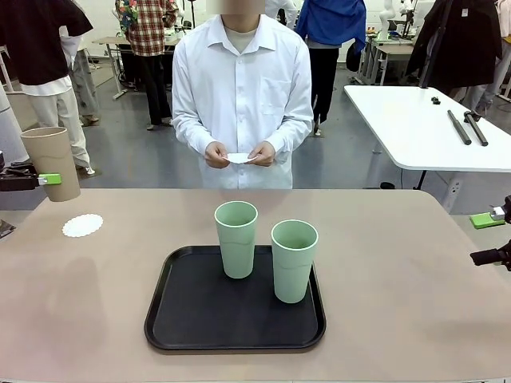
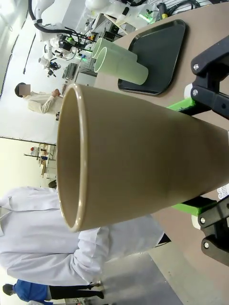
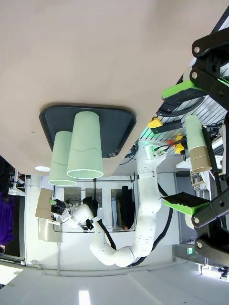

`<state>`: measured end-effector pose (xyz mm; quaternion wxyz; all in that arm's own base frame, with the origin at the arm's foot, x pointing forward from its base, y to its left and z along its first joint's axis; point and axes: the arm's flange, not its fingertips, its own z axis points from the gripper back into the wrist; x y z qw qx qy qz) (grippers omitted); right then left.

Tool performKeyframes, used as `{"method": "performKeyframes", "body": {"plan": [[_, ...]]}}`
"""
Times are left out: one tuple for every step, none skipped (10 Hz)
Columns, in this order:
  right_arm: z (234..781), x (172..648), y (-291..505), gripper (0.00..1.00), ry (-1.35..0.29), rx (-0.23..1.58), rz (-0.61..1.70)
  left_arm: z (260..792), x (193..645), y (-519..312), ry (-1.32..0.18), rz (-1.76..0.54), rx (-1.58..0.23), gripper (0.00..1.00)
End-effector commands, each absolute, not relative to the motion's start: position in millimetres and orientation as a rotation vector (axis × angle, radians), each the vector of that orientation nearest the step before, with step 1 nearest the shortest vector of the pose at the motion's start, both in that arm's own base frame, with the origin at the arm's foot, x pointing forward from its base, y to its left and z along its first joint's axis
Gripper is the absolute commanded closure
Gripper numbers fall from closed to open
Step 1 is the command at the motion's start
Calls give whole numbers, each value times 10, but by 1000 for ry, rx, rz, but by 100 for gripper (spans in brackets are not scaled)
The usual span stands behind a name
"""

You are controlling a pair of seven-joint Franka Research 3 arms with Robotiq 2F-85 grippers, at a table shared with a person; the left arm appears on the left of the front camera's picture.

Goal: Place coasters on the table and set cups on them.
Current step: Pick up one Reusable plastic cup and place it on a coaster set by the human.

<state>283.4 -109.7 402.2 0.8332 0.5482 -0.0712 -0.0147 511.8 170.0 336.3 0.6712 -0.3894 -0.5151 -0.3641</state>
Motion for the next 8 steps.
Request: {"method": "performKeyframes", "body": {"plan": [[4023, 2842, -1103, 0, -156, 1177, -30, 3391, 5116, 1699, -1152, -819, -880, 17], [4023, 2842, -1103, 0, -156, 1177, -30, 3363, 5118, 1700, -1160, -820, -877, 17], [4023, 2842, -1103, 0, -156, 1177, -30, 3227, 5255, 1775, -1124, -930, -960, 17], [4023, 2842, -1103, 0, -156, 1177, -30, 3159, 5307, 1847, -1146, -1006, -1017, 17], [4023, 2842, -1103, 0, -156, 1177, -30, 3102, 5319, 1880, -1169, -1034, -1043, 17], [4023, 2842, -1103, 0, -156, 1177, -30, 3050, 5331, 1874, -1186, -1070, -1055, 17], [4023, 2842, -1103, 0, -156, 1177, -30, 2983, 5346, 1871, -1186, -1097, -1061, 17], [4023, 2842, -1103, 0, -156, 1177, -30, 2933, 5373, 1889, -1184, -1122, -1062, 17]]}}
